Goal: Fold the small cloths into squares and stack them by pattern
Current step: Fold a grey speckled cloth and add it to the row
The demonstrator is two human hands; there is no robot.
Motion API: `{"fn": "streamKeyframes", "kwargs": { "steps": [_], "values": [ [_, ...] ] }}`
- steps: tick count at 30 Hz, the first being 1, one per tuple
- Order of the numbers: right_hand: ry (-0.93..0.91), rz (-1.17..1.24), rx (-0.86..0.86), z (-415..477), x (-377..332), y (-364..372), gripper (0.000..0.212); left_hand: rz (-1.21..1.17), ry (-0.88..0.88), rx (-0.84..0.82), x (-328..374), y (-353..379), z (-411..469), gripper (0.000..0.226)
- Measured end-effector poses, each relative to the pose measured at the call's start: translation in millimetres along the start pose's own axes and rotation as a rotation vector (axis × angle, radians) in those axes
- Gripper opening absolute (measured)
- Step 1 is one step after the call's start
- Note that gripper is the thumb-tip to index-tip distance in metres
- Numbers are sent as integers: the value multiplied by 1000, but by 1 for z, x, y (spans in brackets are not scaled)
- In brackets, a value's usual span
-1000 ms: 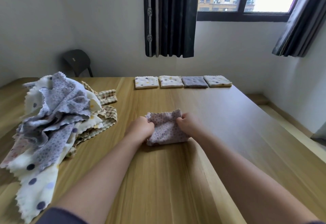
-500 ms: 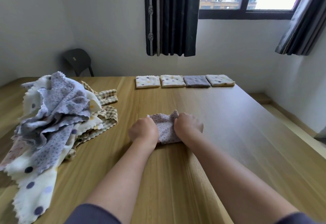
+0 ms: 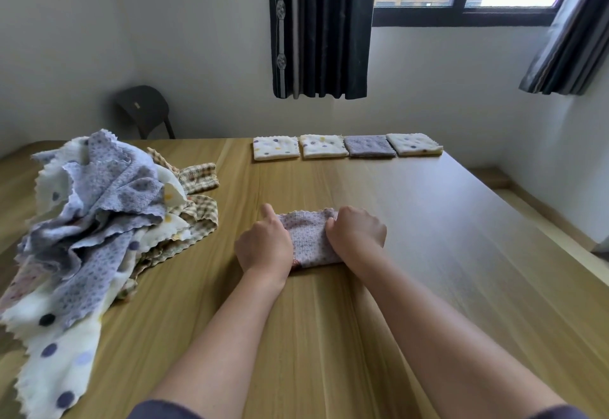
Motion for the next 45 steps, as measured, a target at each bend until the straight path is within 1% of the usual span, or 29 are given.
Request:
{"fn": "streamKeyframes", "kwargs": {
  "steps": [1,3,5,6,7,9,11,12,15,16,20,21,23,26,28,29,30,32,33,34,35,36,37,38,39,41,42,43,45],
  "values": [
    [-9,17,16,-1,1,-1,26,-18,26,30,0,0,1,12],
    [-81,92,114,-3,2,-5,17,-22,171,111,1,-1,-1,14],
    [-219,193,237,-8,4,-8,16,-24,339,171,3,0,-4,12],
    [-297,236,249,-11,5,-6,19,-28,390,162,3,0,-5,16],
    [-368,262,224,-13,6,-2,24,-38,404,99,3,1,-7,24],
    [-462,266,109,-17,7,11,35,-64,361,-105,2,8,-11,38],
    [-470,250,-16,-19,10,22,42,-59,352,-269,0,15,-13,48],
    [-455,264,-56,-19,11,24,43,-69,360,-309,-1,15,-14,51],
    [-341,379,-52,-16,17,20,45,-107,397,-326,-2,12,-14,54],
    [-303,375,-43,-15,20,19,46,-111,417,-326,-1,11,-14,56],
    [-269,216,-93,-18,24,20,46,-86,493,-441,6,17,-21,55],
    [-262,221,-81,-19,24,19,46,-96,501,-434,7,18,-21,54],
    [-243,273,-31,-19,24,17,46,-144,534,-369,7,16,-22,50],
    [-212,342,48,-16,27,11,45,-245,619,-322,9,12,-20,47],
    [-249,385,67,-15,28,8,46,-318,688,-296,9,10,-20,52],
    [-287,397,54,-14,27,7,45,-335,718,-252,9,8,-20,51],
    [-322,389,35,-14,27,7,43,-333,731,-182,7,6,-19,46],
    [-333,307,18,-14,28,7,37,-309,652,-10,1,1,-15,26],
    [-313,256,43,-15,29,6,33,-302,594,63,-2,-2,-14,17],
    [-295,216,94,-15,29,4,30,-286,554,90,-3,-5,-13,16],
    [-292,191,161,-16,29,2,26,-256,534,53,-2,-3,-14,27],
    [-302,185,219,-17,28,-1,23,-223,525,-24,0,1,-16,38],
    [-325,186,244,-18,26,-2,21,-180,507,-96,0,5,-17,42],
    [-347,170,230,-19,25,-1,21,-145,483,-131,0,8,-17,40],
    [-356,134,196,-20,23,0,22,-122,448,-116,-1,8,-17,37],
    [-320,55,167,-20,22,3,26,-126,427,49,-2,0,-17,34],
    [-304,50,192,-20,23,2,25,-156,435,93,-1,-4,-16,37],
    [-307,84,236,-21,23,0,22,-187,449,78,0,-6,-17,44],
    [-379,252,272,-22,23,0,22,-199,479,-120,6,1,-20,60]
  ]
}}
Point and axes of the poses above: each hand's wrist, its own z-axis towards the middle knuckle, its own y-axis out of the palm, x = y × z, the point moved 4 cm from there along z, towards the middle knuckle, and after that the axes turned 6 degrees about y, right-handed, at the moved point
